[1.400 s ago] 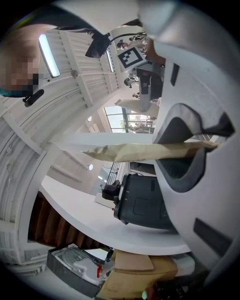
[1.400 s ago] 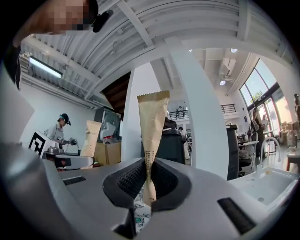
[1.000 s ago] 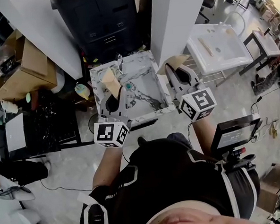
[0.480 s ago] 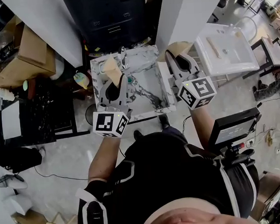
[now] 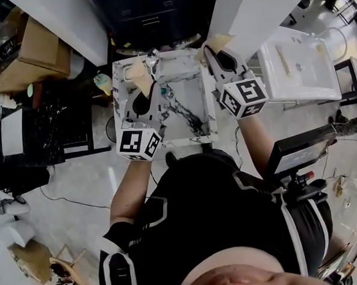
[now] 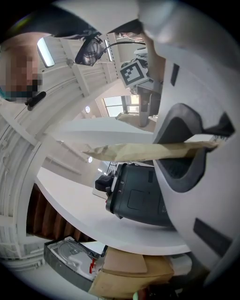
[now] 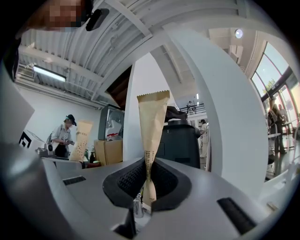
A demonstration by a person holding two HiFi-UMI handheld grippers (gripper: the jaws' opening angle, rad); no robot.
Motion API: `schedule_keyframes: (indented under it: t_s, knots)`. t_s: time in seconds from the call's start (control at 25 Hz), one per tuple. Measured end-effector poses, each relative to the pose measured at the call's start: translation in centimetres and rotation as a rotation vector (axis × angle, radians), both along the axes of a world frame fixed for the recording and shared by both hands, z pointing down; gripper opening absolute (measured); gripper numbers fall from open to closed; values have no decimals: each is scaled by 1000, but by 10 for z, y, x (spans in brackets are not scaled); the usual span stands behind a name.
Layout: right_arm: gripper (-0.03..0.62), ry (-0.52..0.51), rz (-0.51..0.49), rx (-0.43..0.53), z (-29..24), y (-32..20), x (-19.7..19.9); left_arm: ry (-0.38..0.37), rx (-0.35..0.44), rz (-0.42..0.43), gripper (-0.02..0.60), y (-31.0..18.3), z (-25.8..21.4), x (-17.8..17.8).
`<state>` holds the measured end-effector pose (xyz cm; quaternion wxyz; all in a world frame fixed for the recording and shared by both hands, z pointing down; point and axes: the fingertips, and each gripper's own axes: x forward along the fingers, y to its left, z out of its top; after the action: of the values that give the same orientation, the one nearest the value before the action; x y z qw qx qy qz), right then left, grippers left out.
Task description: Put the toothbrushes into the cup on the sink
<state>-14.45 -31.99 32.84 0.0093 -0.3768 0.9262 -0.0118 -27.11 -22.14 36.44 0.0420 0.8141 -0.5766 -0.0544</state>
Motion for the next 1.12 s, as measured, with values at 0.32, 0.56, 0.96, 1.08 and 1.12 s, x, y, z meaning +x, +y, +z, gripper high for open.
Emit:
schedule_keyframes:
  t_s: [0.32, 0.56, 0.96, 1.08, 1.12]
  knots:
    - [37, 10, -64, -49, 49, -48, -13, -18, -54, -35, 29, -32, 35, 8]
    - [37, 41, -100, -73, 94, -75, -22, 11, -79, -69, 29, -46, 57, 7]
    - [37, 106, -145, -97, 162, -98, -38, -6, -97, -107, 28, -42, 71, 14]
    - [37, 145, -145, -119, 189, -108, -43, -8, -111, -116, 28, -46, 76, 12]
    - [37, 155, -142, -124, 196, -110, -43, -7, -112, -119, 28, -46, 77, 12]
